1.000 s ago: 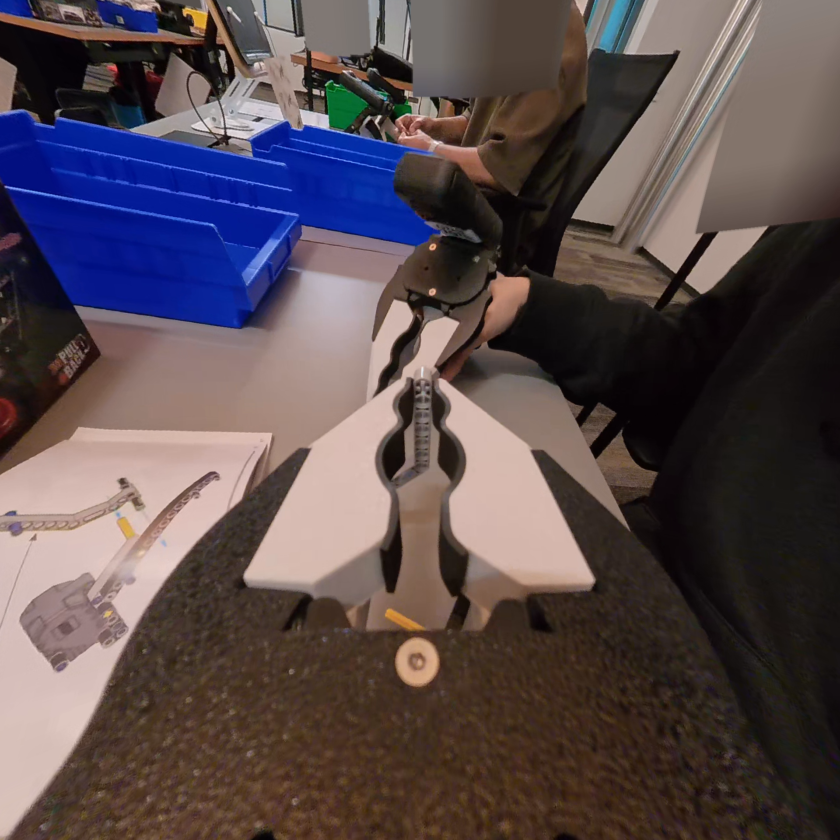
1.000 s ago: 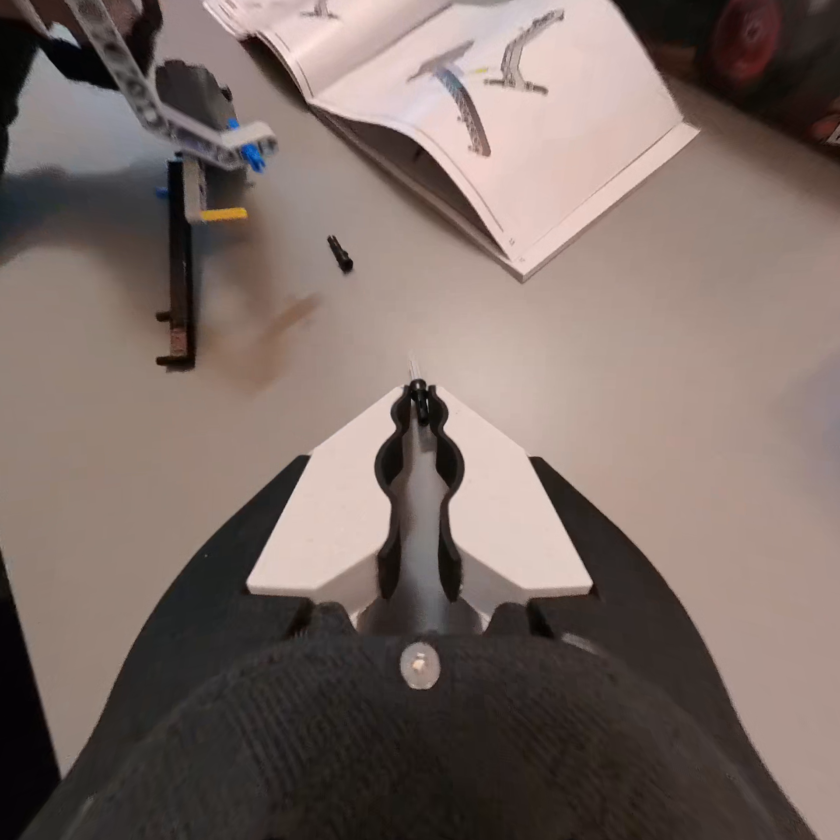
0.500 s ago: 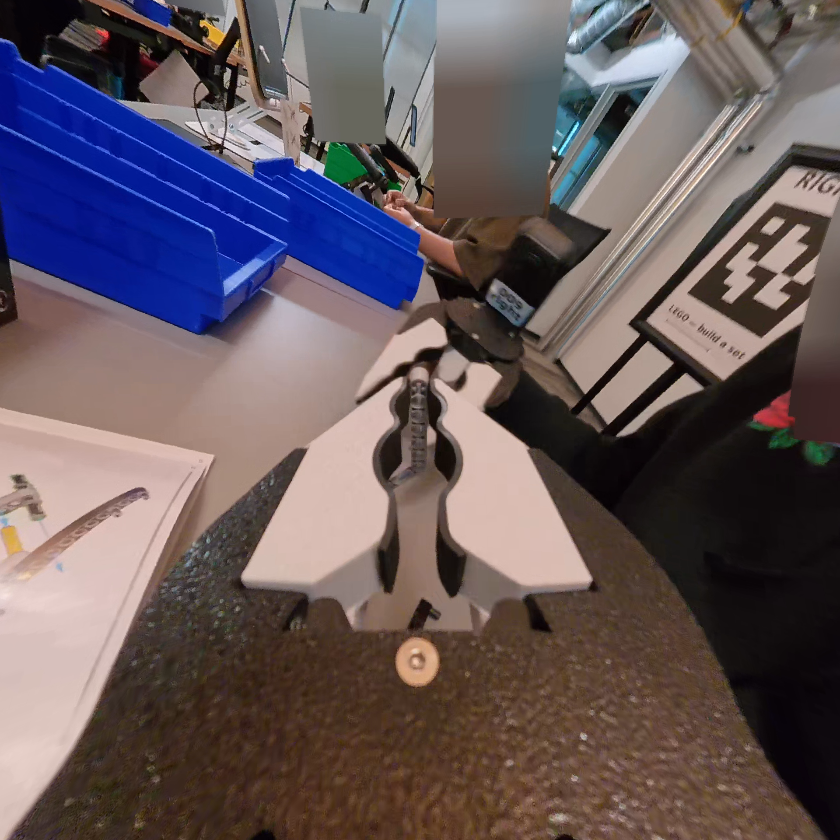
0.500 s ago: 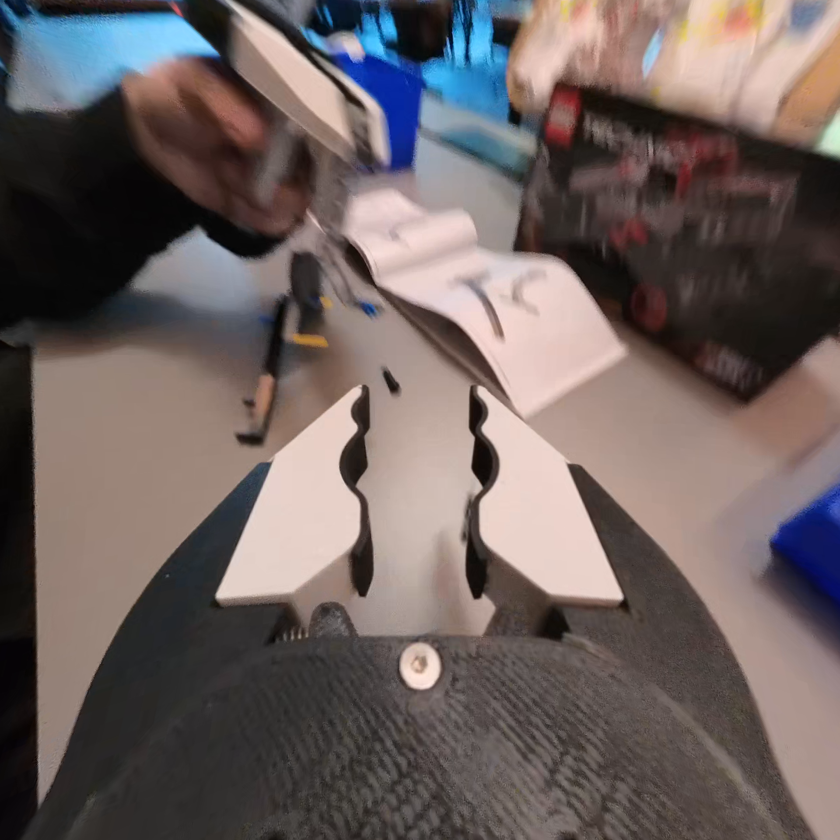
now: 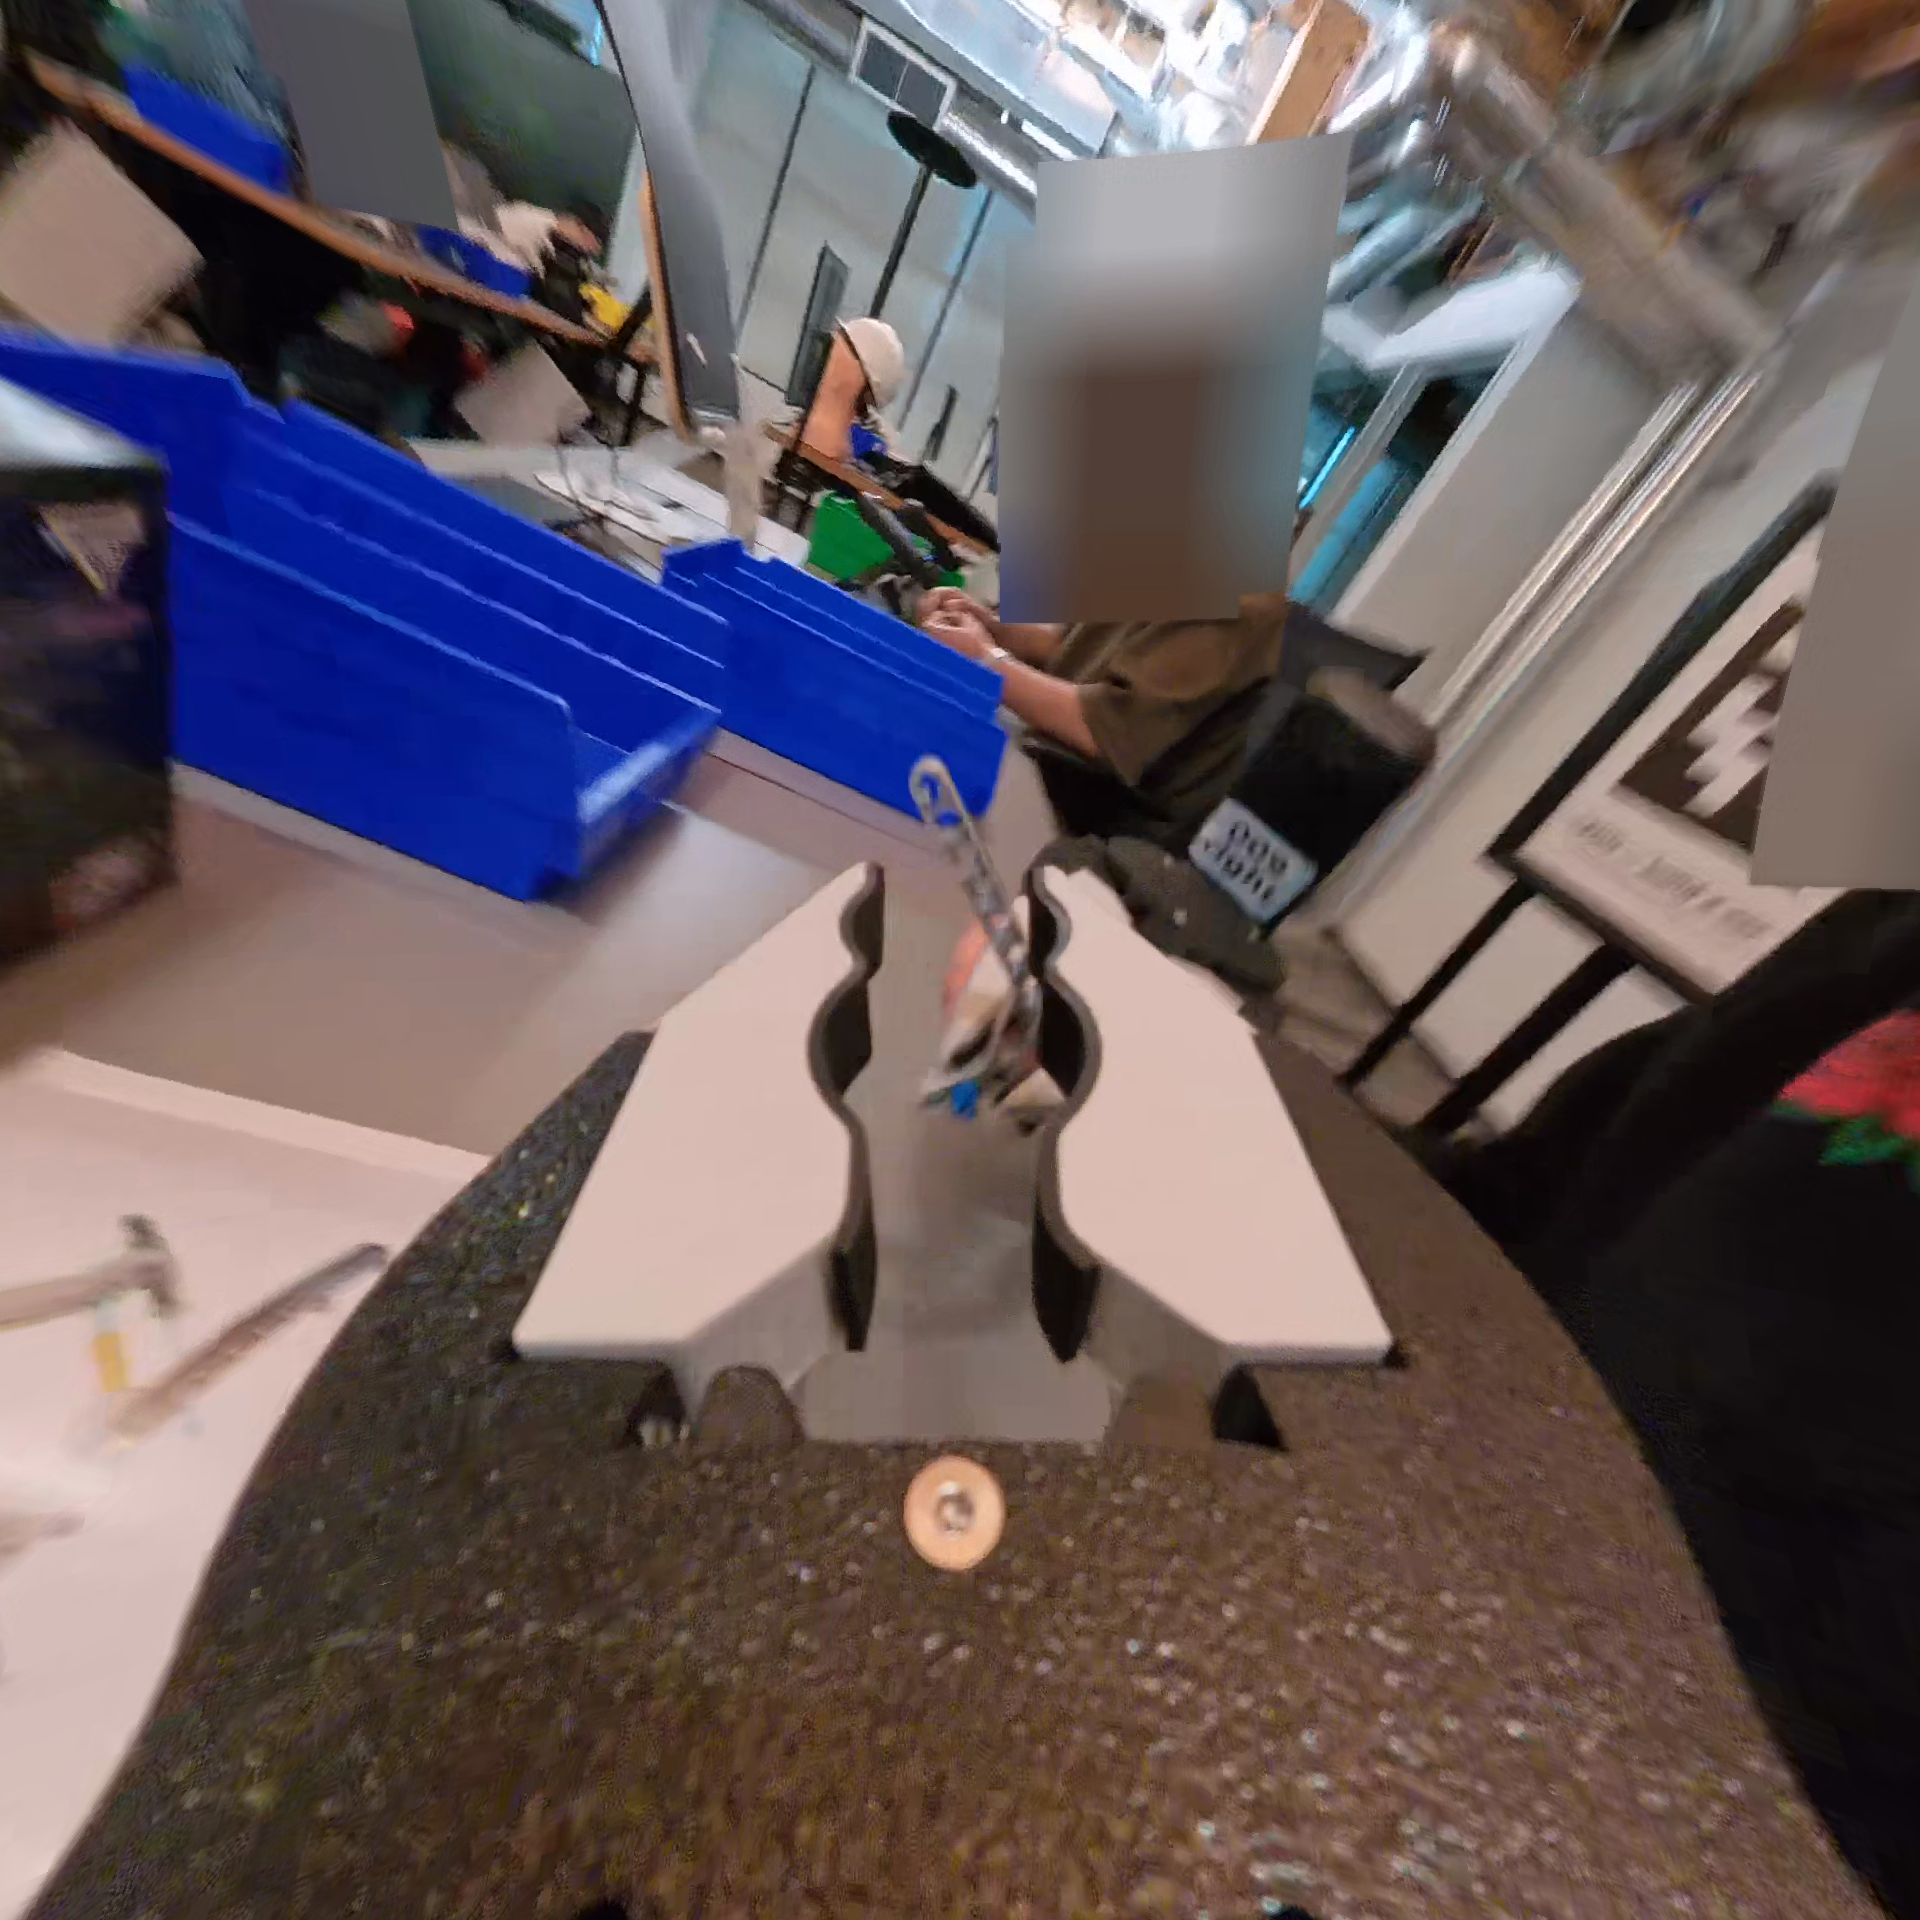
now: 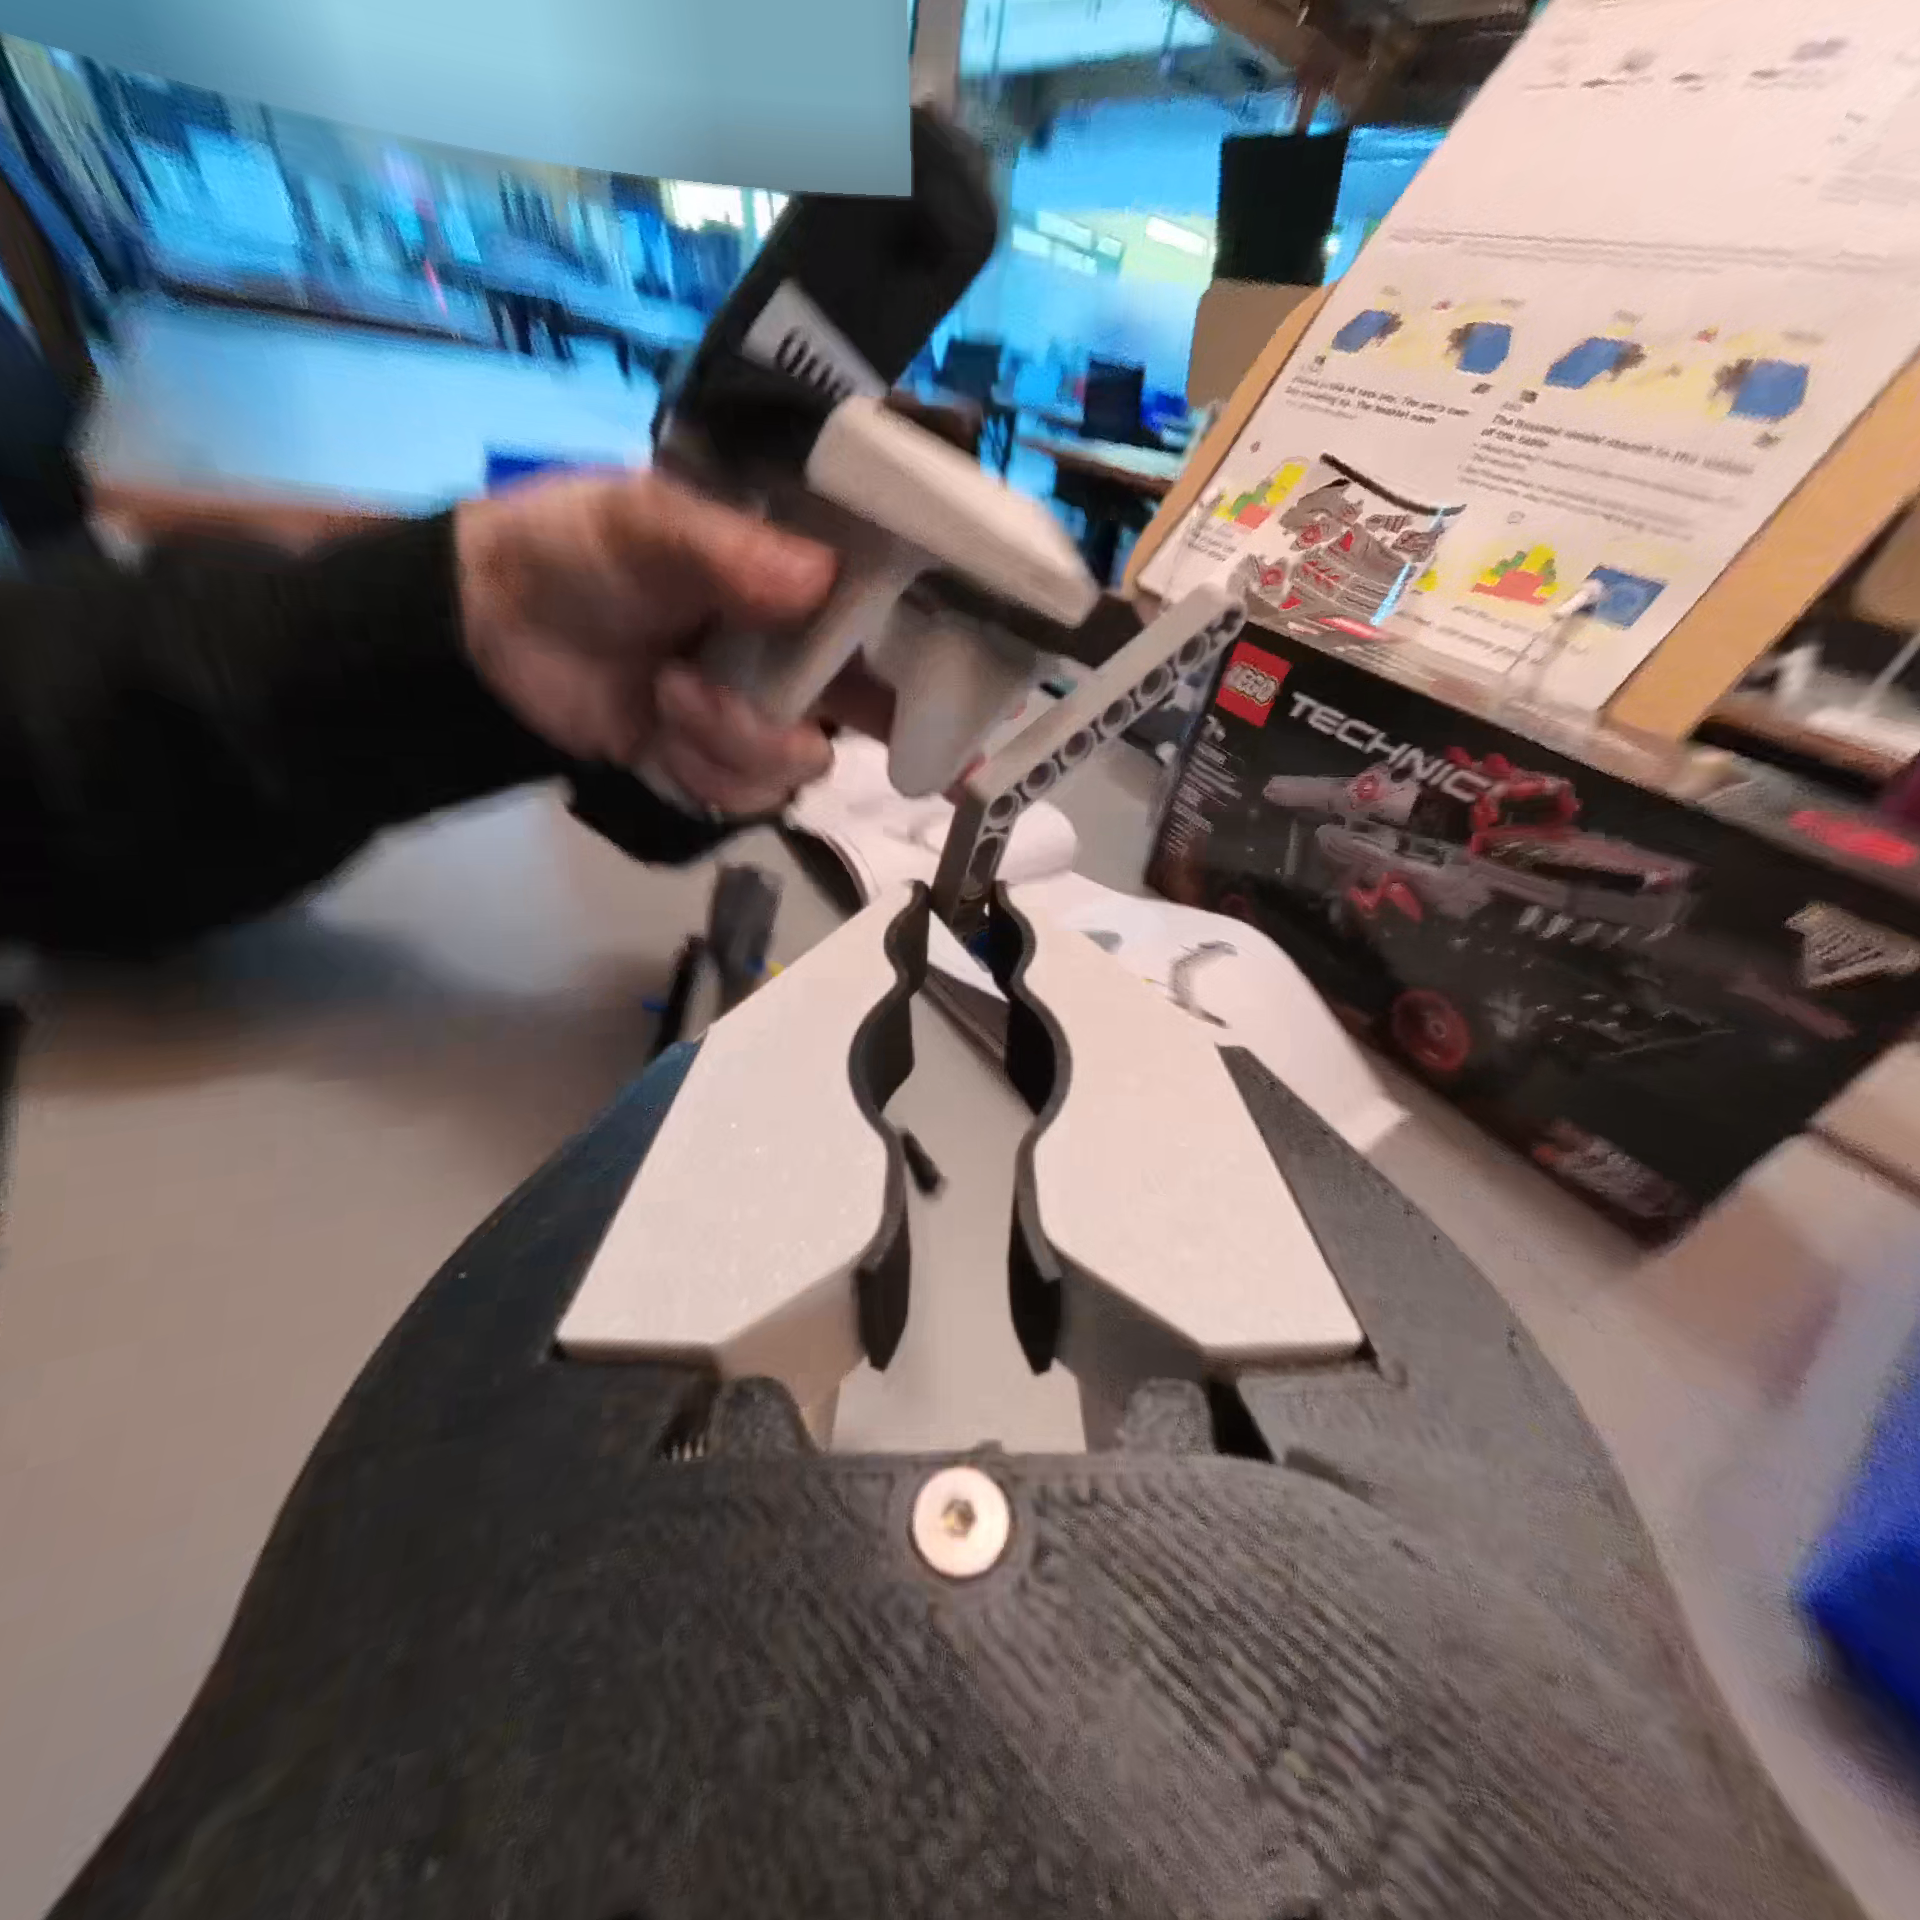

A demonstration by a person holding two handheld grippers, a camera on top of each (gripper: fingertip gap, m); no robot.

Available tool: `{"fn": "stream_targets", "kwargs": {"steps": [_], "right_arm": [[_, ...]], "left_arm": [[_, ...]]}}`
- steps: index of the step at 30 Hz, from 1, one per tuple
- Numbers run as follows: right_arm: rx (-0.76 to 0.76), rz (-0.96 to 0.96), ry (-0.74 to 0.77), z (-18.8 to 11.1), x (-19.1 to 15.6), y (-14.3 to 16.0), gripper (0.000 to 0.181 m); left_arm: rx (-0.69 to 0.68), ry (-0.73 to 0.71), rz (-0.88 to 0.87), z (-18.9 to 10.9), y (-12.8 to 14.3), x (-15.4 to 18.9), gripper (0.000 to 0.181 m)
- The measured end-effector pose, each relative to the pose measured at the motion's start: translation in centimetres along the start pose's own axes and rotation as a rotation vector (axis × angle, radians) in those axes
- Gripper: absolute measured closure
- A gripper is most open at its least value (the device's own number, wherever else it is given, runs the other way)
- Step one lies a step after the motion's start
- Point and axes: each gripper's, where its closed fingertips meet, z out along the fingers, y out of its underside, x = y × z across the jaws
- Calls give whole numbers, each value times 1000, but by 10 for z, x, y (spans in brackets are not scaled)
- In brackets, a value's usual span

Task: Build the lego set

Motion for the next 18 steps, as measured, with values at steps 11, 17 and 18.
{"fn": "stream_targets", "kwargs": {"steps": [11, 17, 18], "right_arm": [[290, 666, -182, -10, 12, -25, 173], [259, 625, -217, -8, 3, -26, 173], [281, 619, -228, -10, 2, -29, 173]], "left_arm": [[-377, -178, 710, 4, 45, 5, 162], [-375, -186, 690, 6, 46, 3, 174], [-345, -163, 654, 7, 44, 7, 174]]}}
